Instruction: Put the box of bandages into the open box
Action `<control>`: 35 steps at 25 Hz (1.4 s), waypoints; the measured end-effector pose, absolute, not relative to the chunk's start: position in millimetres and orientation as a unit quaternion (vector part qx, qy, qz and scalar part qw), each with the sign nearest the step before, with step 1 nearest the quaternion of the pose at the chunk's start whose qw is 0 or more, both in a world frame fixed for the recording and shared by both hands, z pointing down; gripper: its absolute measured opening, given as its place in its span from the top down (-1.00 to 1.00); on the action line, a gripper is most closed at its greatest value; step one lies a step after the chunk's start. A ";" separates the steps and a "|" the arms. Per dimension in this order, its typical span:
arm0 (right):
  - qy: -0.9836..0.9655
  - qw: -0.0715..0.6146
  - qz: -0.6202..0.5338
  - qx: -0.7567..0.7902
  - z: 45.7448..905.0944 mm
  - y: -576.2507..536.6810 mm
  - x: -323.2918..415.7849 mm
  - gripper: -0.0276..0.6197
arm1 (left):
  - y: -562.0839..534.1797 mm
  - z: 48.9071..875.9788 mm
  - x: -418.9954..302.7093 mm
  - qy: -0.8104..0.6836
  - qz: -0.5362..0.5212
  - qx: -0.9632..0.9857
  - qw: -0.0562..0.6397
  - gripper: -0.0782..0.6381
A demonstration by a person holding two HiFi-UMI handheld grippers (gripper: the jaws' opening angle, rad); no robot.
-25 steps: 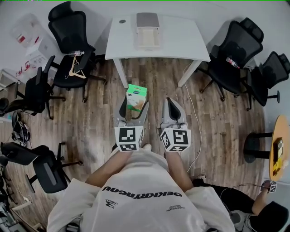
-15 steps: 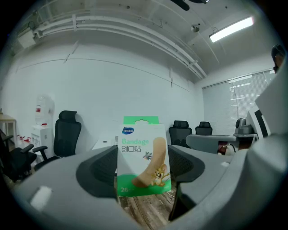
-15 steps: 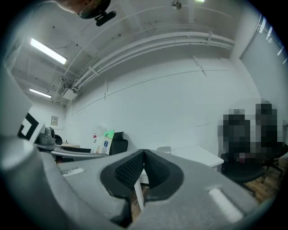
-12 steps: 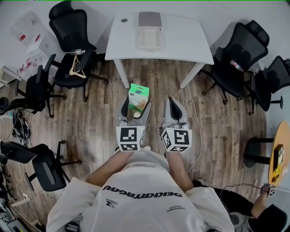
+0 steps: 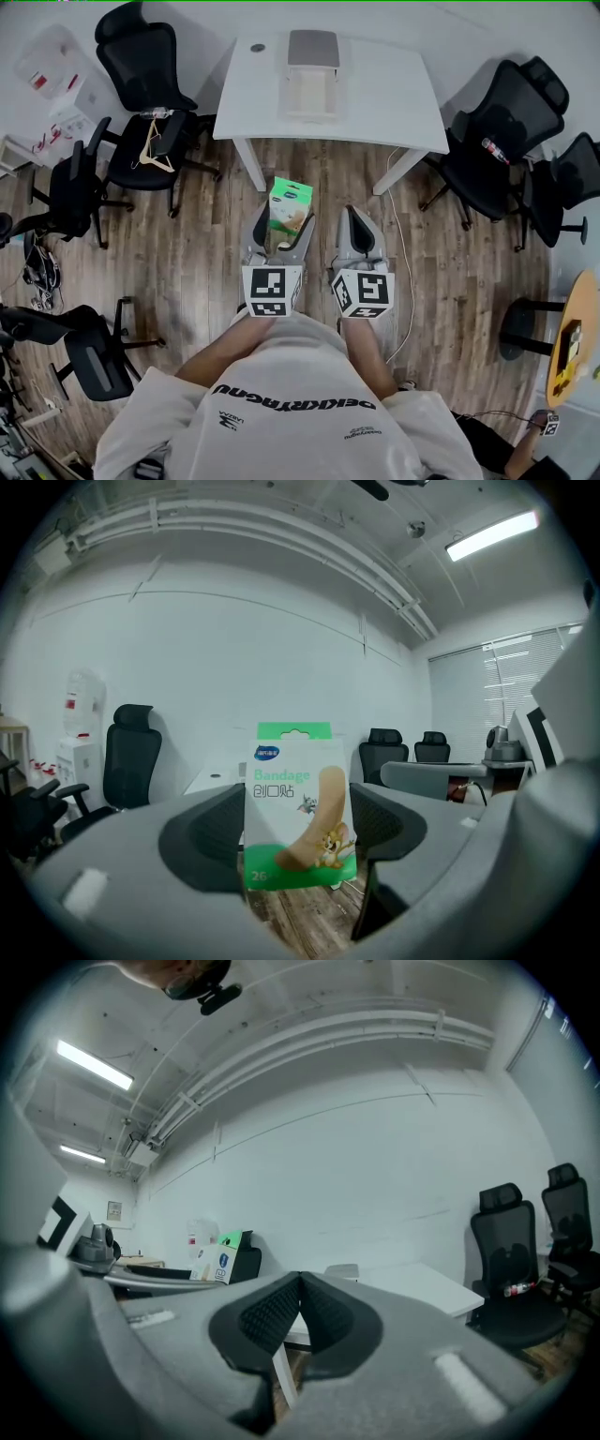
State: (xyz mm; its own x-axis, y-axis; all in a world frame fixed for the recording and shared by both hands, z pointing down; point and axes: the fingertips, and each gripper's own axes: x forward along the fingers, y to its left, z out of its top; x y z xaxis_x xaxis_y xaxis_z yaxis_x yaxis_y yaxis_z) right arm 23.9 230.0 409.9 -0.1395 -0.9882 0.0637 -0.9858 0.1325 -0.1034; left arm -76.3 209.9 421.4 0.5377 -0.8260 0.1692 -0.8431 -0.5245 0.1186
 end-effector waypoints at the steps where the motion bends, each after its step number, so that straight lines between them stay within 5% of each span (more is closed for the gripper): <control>1: 0.752 0.011 -0.061 -0.656 410.1 221.4 26.6 0.92 | 201.0 421.1 -74.1 -0.479 0.046 0.872 0.094 -0.22; 35: 0.724 -0.014 -0.082 -0.684 407.5 -7.0 61.3 0.92 | -26.1 425.6 -47.3 -0.466 0.063 0.872 0.137 -0.22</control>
